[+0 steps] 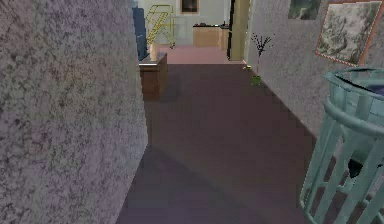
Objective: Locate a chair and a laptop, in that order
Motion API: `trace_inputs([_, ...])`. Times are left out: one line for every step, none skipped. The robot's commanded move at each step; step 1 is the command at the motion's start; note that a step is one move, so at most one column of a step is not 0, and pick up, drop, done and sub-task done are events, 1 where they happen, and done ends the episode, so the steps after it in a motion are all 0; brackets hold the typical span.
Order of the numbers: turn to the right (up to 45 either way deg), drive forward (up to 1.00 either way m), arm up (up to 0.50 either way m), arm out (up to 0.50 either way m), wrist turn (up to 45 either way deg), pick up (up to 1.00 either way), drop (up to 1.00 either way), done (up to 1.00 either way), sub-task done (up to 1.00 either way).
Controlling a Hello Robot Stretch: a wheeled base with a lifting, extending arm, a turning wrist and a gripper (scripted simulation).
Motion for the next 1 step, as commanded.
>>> trace_inputs([0.0, 1.0, 0.0, 0.0, 0.0, 0.0, 0.0, 0.0, 0.0])
